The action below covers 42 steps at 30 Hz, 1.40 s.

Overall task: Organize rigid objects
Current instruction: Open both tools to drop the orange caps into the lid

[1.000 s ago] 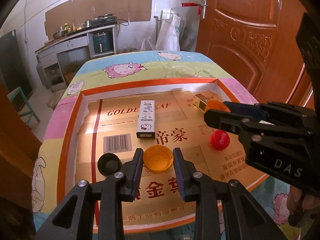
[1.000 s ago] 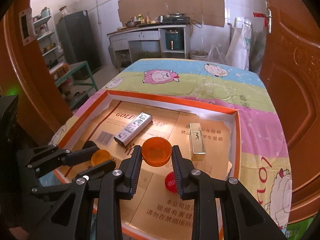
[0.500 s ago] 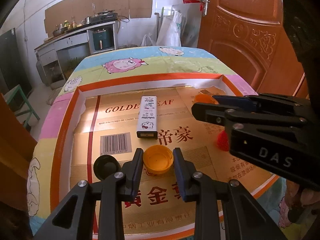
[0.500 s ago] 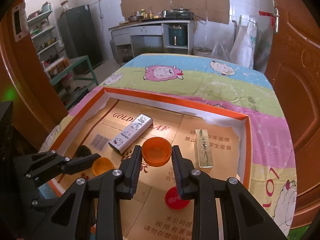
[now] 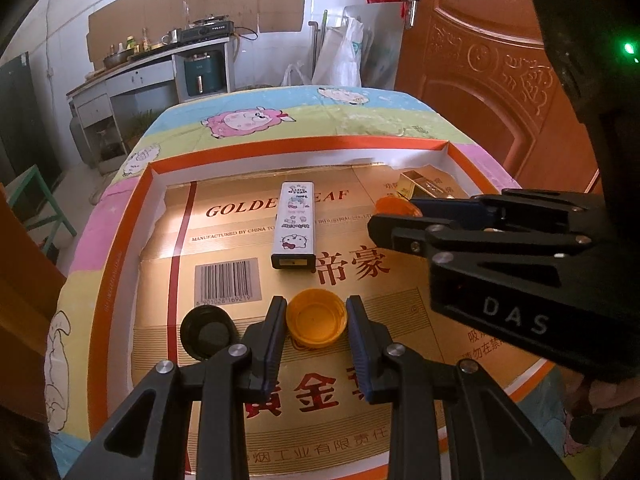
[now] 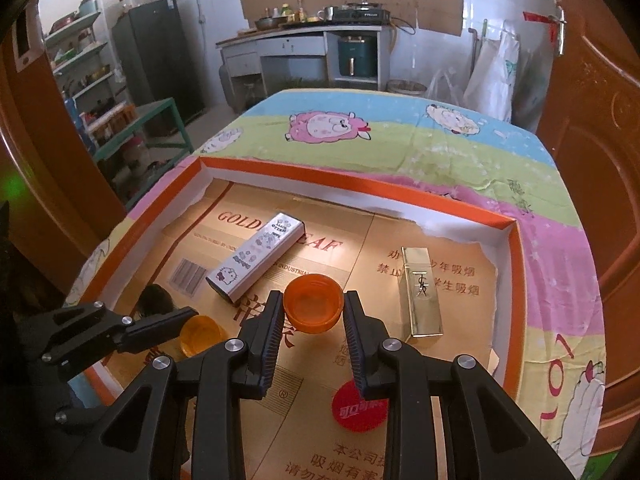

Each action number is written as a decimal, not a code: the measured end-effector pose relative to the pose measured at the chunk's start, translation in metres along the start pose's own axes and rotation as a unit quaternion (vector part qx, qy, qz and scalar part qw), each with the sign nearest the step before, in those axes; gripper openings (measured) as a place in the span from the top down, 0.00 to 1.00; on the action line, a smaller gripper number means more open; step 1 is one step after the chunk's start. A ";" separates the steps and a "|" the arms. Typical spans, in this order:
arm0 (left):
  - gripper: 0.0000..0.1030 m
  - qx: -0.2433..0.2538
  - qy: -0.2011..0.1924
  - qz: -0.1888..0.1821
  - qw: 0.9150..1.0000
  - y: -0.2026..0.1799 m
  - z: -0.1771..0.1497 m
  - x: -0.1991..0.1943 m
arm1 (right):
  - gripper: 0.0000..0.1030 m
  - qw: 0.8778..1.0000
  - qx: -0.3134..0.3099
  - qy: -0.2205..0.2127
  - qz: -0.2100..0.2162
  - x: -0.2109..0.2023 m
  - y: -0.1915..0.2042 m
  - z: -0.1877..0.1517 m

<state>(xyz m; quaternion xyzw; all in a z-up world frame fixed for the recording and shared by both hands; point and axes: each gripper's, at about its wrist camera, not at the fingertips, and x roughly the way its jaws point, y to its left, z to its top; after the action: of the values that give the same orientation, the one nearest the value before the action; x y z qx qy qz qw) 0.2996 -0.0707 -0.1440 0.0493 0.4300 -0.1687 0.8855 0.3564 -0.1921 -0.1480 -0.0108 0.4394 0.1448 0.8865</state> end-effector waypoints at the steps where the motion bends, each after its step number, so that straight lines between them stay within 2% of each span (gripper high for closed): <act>1: 0.70 0.000 0.000 0.000 1.000 0.000 0.000 0.000 | 0.71 1.000 0.000 0.003 -0.002 0.002 0.000 0.000; 12: 0.70 0.001 -0.001 0.000 1.000 0.000 0.000 0.001 | 0.69 1.000 0.005 0.021 -0.010 0.012 -0.001 -0.003; 14: 0.70 0.002 -0.004 0.002 1.000 0.000 0.000 0.000 | 0.65 1.000 0.009 0.018 -0.009 0.011 -0.002 -0.003; 16: 0.70 0.003 -0.012 0.004 1.000 0.000 0.001 -0.004 | 0.57 1.000 0.015 0.015 -0.007 0.009 -0.004 -0.003; 19: 0.69 0.003 -0.028 0.004 1.000 0.000 0.001 -0.015 | 0.56 1.000 0.027 0.005 -0.004 0.001 -0.007 -0.004; 20: 0.66 0.004 -0.032 0.004 0.999 0.000 0.002 -0.018 | 0.56 0.999 0.032 -0.001 -0.002 -0.003 -0.007 -0.004; 23: 0.44 0.002 -0.041 0.007 0.999 0.002 0.001 -0.028 | 0.53 0.999 0.039 -0.012 -0.004 -0.015 -0.008 -0.005; 24: 0.41 -0.001 -0.043 0.009 0.999 0.003 0.000 -0.030 | 0.51 0.999 0.041 -0.014 -0.005 -0.019 -0.008 -0.006; 27: 0.41 -0.008 -0.050 0.013 0.999 0.007 -0.004 -0.040 | 0.43 0.999 0.049 -0.018 -0.007 -0.030 -0.008 -0.010; 32: 0.41 -0.003 -0.067 0.022 0.998 0.007 -0.011 -0.061 | 0.41 0.998 0.065 -0.025 -0.009 -0.051 -0.007 -0.023; 37: 0.41 -0.009 -0.074 0.021 0.997 0.009 -0.019 -0.081 | 0.34 0.996 0.078 -0.034 -0.010 -0.074 -0.003 -0.038; 42: 0.41 -0.018 -0.075 0.014 0.997 0.010 -0.033 -0.100 | 0.33 0.996 0.079 -0.038 -0.018 -0.096 0.007 -0.052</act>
<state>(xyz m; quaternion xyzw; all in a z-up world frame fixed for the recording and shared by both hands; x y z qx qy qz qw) 0.2211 -0.0280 -0.0878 0.0265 0.3643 -0.1515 0.9185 0.2590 -0.2167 -0.1045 0.0569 0.4148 0.0942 0.9032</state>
